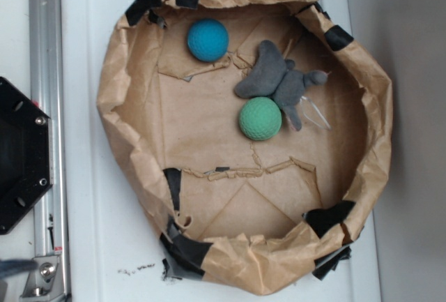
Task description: Grab the green ball.
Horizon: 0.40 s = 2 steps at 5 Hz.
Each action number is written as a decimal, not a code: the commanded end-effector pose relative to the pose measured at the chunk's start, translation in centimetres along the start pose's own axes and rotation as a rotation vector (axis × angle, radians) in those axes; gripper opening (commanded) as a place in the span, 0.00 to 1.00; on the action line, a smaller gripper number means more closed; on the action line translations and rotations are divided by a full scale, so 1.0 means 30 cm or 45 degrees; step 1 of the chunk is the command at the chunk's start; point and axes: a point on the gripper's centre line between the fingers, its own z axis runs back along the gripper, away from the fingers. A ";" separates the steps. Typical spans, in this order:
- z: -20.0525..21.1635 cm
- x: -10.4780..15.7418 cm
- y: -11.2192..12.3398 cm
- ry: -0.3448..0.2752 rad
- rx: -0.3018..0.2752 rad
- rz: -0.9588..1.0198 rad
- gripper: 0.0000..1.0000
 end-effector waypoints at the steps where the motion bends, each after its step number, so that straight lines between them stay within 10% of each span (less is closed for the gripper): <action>1: 0.000 0.000 0.000 0.000 0.000 0.000 1.00; 2: -0.107 0.141 0.056 0.038 -0.030 0.244 1.00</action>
